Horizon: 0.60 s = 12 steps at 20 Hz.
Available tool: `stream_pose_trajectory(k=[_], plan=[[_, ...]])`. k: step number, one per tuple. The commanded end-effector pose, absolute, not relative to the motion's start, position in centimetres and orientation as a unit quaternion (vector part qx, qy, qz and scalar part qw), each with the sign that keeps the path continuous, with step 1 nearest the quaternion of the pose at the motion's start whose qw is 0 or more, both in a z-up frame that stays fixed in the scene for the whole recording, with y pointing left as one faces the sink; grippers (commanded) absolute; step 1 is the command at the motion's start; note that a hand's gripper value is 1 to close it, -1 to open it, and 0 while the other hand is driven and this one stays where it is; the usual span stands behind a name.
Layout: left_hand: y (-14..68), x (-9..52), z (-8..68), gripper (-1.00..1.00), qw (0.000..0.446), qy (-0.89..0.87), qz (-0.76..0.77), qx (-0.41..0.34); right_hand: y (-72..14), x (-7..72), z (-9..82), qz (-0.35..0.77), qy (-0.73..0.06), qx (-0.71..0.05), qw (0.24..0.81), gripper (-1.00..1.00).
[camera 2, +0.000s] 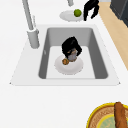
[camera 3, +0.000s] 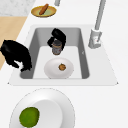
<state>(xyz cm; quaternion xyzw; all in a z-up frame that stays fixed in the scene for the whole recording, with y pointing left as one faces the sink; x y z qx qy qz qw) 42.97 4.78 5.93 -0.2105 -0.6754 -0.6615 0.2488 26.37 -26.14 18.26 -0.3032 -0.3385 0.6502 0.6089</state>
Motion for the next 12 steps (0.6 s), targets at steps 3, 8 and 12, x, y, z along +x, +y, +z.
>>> stream_pose_trajectory(k=[3,8,12], plan=[[4.3,43.6,1.2,1.0,0.245,-0.688,-0.649,-0.215,-26.1,26.4,18.3,0.65,-0.339,-0.303,0.609,0.0],[4.3,43.6,-1.5,1.0,0.245,-0.686,-0.648,-0.221,-26.1,26.4,18.3,0.65,-0.339,-0.303,0.609,0.0],[4.3,44.0,-3.1,1.0,0.246,-0.68,-0.655,-0.219,-26.1,26.4,18.3,0.65,-0.339,-0.303,0.609,0.0]])
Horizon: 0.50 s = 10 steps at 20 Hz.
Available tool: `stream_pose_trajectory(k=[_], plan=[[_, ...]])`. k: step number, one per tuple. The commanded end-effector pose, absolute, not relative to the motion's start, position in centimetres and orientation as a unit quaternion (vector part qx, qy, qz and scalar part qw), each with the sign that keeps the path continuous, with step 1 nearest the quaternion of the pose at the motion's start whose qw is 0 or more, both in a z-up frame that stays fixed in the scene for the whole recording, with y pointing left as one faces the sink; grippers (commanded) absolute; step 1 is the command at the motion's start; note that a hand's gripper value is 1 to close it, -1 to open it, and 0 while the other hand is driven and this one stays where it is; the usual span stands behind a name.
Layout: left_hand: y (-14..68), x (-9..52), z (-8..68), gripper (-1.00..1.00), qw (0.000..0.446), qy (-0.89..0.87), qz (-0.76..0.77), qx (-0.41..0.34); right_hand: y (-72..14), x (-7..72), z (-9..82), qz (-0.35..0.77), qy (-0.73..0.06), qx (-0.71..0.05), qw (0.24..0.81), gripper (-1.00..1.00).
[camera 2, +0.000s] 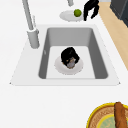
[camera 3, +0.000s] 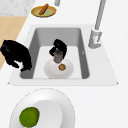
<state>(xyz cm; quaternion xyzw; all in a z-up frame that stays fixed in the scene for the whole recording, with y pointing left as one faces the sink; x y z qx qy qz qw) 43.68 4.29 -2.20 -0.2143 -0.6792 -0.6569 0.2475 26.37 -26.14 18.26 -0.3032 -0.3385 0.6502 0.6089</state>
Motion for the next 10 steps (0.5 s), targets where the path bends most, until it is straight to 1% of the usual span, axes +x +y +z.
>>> stream_pose_trajectory(k=[1,10], plan=[[4.3,44.2,-3.4,1.0,0.247,-0.679,-0.657,-0.215,-26.1,26.4,18.3,0.65,-0.339,-0.303,0.609,0.0],[4.6,45.6,-6.5,1.0,0.244,-0.676,-0.658,-0.224,-26.1,26.4,18.3,0.65,-0.339,-0.303,0.609,0.0]])
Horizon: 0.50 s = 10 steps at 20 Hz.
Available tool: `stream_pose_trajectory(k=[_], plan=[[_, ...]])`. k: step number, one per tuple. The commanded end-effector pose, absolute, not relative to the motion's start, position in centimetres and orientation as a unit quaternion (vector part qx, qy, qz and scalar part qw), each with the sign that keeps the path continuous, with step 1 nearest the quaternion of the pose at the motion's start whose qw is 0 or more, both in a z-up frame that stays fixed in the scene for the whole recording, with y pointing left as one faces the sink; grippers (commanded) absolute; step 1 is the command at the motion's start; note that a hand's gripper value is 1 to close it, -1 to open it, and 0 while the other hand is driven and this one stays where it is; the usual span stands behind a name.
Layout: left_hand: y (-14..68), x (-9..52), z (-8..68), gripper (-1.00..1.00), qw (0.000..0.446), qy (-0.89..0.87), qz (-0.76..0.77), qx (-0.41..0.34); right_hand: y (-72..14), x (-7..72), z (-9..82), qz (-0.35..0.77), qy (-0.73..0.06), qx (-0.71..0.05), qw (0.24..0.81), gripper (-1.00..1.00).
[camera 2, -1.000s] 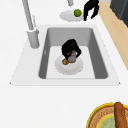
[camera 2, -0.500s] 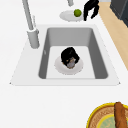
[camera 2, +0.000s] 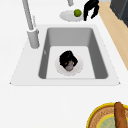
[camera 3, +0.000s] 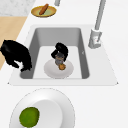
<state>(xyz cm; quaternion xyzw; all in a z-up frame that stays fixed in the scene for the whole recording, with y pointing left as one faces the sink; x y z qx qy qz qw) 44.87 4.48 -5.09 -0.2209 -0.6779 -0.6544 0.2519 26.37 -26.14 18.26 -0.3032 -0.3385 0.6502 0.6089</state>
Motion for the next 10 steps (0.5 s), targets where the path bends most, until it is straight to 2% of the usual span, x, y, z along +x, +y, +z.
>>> stream_pose_trajectory(k=[1,7,8,10], plan=[[4.5,45.7,-6.7,1.0,0.247,-0.676,-0.656,-0.226,-26.1,26.4,18.3,0.65,-0.339,-0.303,0.609,0.0],[4.6,45.6,-5.5,1.0,0.259,-0.676,-0.649,-0.232,-26.1,26.4,18.3,0.65,-0.339,-0.303,0.609,0.0],[4.5,45.6,-5.3,-1.0,0.257,-0.677,-0.65,-0.23,-26.1,26.4,18.3,0.65,-0.339,-0.303,0.609,0.0],[4.6,45.6,-4.6,-1.0,0.261,-0.681,-0.649,-0.216,-26.1,26.4,18.3,0.65,-0.339,-0.303,0.609,0.0]])
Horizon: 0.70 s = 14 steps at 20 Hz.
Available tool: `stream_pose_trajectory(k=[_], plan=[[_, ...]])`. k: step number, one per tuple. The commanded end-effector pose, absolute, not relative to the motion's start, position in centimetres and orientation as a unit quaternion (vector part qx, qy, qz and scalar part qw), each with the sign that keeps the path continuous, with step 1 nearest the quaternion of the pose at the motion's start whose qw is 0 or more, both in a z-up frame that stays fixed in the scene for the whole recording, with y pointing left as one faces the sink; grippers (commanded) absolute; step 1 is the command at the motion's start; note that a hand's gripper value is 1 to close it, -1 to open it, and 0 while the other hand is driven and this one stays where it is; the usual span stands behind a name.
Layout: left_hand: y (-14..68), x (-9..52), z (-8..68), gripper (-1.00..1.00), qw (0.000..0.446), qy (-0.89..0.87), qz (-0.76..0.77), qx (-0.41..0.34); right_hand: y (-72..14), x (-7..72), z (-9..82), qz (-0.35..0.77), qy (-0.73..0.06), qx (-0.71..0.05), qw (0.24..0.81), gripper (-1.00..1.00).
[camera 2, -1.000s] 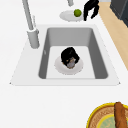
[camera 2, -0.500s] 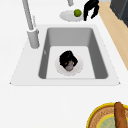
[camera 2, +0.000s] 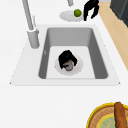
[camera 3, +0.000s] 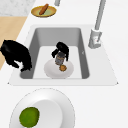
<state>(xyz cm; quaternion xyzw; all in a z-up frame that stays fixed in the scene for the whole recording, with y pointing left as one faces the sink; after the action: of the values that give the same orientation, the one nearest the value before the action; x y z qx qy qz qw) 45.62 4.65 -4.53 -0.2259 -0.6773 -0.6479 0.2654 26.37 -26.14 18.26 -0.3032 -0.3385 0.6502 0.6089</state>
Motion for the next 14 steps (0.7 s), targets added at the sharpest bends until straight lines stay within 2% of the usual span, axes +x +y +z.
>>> stream_pose_trajectory(k=[1,10,14], plan=[[4.7,45.6,-4.5,-1.0,0.263,-0.678,-0.649,-0.224,-26.1,26.4,18.3,0.65,-0.339,-0.303,0.609,0.0],[7.2,46.5,-0.7,-1.0,0.276,-0.687,-0.625,-0.249,-26.1,26.4,18.3,0.65,-0.339,-0.303,0.609,0.0],[9.4,47.3,0.3,-1.0,0.268,-0.687,-0.626,-0.253,-26.1,26.4,18.3,0.65,-0.339,-0.303,0.609,0.0]])
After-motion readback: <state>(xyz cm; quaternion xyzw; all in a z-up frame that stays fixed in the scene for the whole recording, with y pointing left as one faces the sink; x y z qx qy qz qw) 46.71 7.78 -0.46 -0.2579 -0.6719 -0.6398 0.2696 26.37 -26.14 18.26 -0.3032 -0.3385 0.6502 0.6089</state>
